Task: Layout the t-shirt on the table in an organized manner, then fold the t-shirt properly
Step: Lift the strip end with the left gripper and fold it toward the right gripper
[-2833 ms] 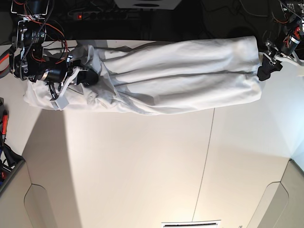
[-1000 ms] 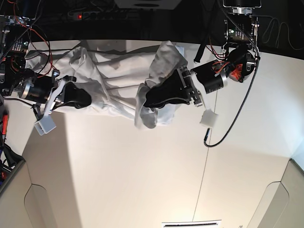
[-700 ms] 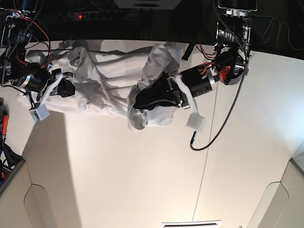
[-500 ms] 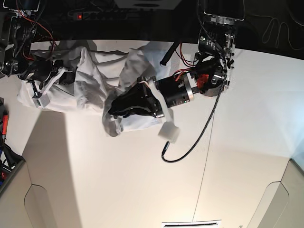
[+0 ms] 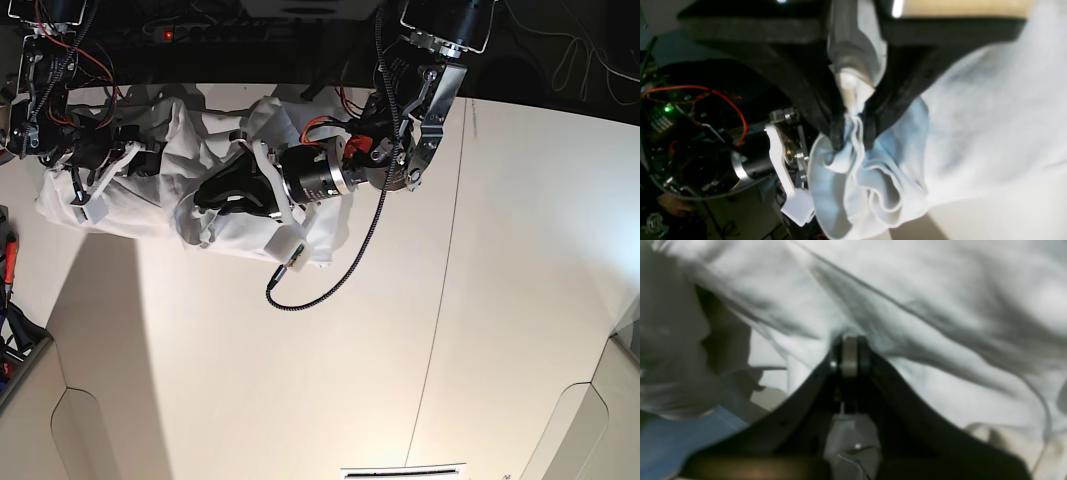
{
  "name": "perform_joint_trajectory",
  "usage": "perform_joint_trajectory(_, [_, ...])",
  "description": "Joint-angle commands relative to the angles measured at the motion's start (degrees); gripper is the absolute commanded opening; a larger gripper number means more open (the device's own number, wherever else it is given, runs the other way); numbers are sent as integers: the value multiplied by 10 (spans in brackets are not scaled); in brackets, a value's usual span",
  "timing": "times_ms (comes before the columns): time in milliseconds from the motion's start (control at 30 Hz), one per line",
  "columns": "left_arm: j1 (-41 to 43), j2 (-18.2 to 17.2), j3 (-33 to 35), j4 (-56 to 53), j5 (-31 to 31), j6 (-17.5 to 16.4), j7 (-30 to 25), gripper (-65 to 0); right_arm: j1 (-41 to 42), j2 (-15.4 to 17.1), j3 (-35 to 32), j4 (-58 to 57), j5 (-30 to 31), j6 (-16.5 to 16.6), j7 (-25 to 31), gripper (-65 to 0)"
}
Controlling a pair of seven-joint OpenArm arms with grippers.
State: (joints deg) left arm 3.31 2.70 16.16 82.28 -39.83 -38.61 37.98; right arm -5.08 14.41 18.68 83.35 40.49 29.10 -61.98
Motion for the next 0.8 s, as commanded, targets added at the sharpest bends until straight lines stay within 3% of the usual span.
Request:
perform_joint_trajectory(0, [-8, 5, 3, 7, -15, -6, -23, -650, 6, 7, 3, 8, 11, 3, 5, -650])
perform_joint_trajectory(100, [-13, 5, 3, 6, -14, -6, -35, -638, 6, 7, 3, 8, 11, 3, 5, -650])
perform_joint_trajectory(200, [-24, 6, 3, 6, -14, -6, -35, -429, 6, 6, 3, 8, 12, 2, 5, -650])
perform_joint_trajectory(267, [-30, 11, 3, 6, -10, -6, -34, -377, 6, 7, 3, 8, 21, 3, 5, -650])
perform_joint_trajectory(367, [-32, 23, 3, 6, -18, -6, -30, -376, 6, 7, 3, 8, 35, 3, 5, -650])
perform_joint_trajectory(433, [-32, 29, 3, 7, -54, -11, -10, -376, 6, 7, 3, 8, 35, 3, 5, -650])
perform_joint_trajectory(533, [-40, 30, 1, 15, -123, -14, 54, -377, 6, 7, 3, 8, 35, 3, 2, -650])
perform_joint_trajectory(633, [-51, 30, -14, 41, -148, -14, 143, -382, 6, 7, 3, 8, 35, 3, 2, -650])
perform_joint_trajectory(700, [-51, 30, -33, 61, -146, -14, 190, -451, 6, 7, 3, 8, 35, 3, 2, -650])
perform_joint_trajectory(767, [-50, 30, -51, 69, -128, -14, 211, -590, 6, 7, 3, 8, 37, 3, 2, -650])
